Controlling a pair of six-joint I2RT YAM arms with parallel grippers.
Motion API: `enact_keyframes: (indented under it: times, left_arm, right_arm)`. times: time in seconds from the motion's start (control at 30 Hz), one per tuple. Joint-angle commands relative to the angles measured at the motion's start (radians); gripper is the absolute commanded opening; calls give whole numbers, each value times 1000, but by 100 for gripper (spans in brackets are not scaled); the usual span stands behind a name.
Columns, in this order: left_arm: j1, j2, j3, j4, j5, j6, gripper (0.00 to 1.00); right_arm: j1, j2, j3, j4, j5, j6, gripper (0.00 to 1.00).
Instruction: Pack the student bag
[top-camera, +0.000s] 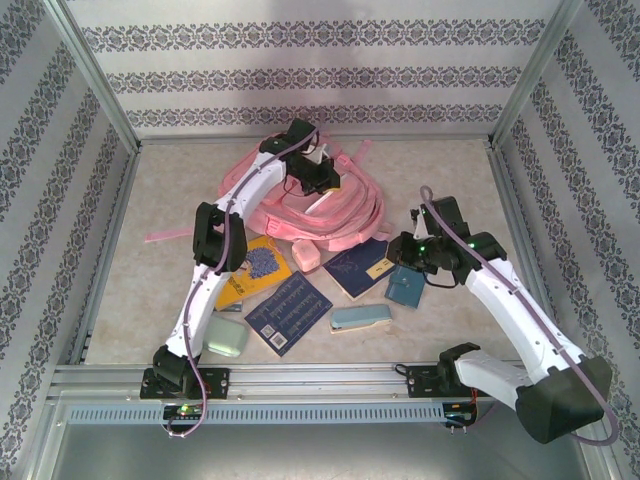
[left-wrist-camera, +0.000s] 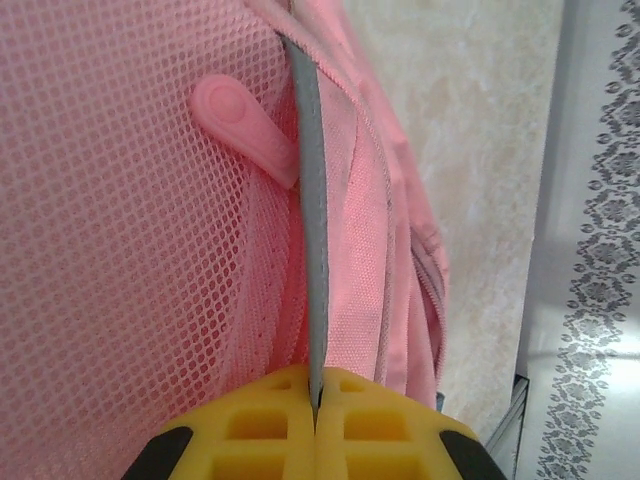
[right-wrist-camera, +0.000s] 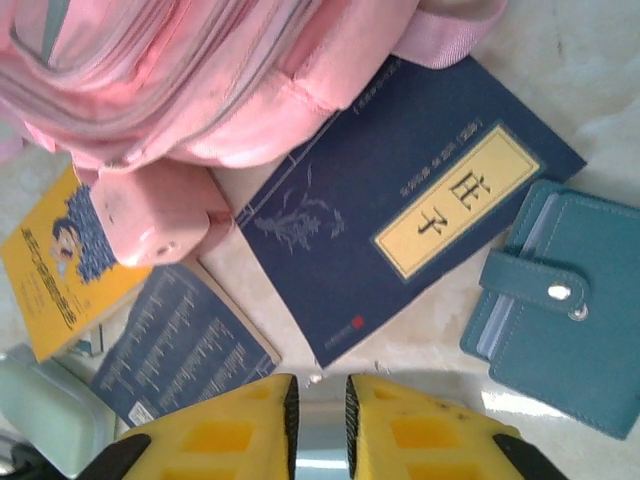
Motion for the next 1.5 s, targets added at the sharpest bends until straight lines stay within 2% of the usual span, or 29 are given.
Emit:
enact_keyframes:
  times: [0.0, 0.13, 0.23, 0.37, 0.4, 0.63, 0.73, 0.77, 0.83, 0.87, 0.97, 1.03, 1.27, 1.47]
  left_arm:
    - [33, -113, 46, 40, 43, -6, 0]
    - [51, -144, 37, 32, 62, 4, 0]
    - [66, -167, 25, 33, 75, -3, 0]
    - [88, -203, -4, 52, 95, -18, 0]
    - [93, -209, -11, 61, 105, -26, 0]
    - [115, -239, -60, 100, 145, -61, 0]
    - [116, -253, -91, 103, 148, -69, 0]
    - [116, -259, -100, 89, 135, -64, 6]
    - [114, -271, -109, 45, 86, -48, 30]
    - [114, -284, -115, 27, 70, -39, 37]
    - [107, -326, -136, -25, 16, -22, 56]
    - [96, -355, -138, -63, -30, 9, 62]
    - [47, -420, -201, -166, -191, 141, 66]
    - [-24, -420, -141, -217, -350, 241, 65]
  right_arm:
    - [-39, 59, 35, 129, -54, 111, 17]
    - [-78, 142, 22, 336, -137, 232, 10]
    - [-106, 227, 26, 462, -165, 307, 0]
    - [-135, 361, 57, 590, -201, 385, 0]
    - [-138, 395, 73, 616, -219, 401, 3]
    - [-110, 678, 273, 782, -291, 540, 4]
    - [-91, 785, 330, 949, -337, 661, 3]
    - [-83, 806, 342, 1011, -343, 703, 3]
    - [-65, 825, 365, 1076, -351, 741, 3]
    - [-53, 834, 381, 1094, -361, 752, 3]
    - [-26, 863, 413, 1151, -402, 798, 3]
    - [-8, 870, 407, 1178, -401, 817, 3]
    - [15, 879, 404, 1202, -396, 826, 2]
    - [20, 877, 404, 1181, -402, 807, 2]
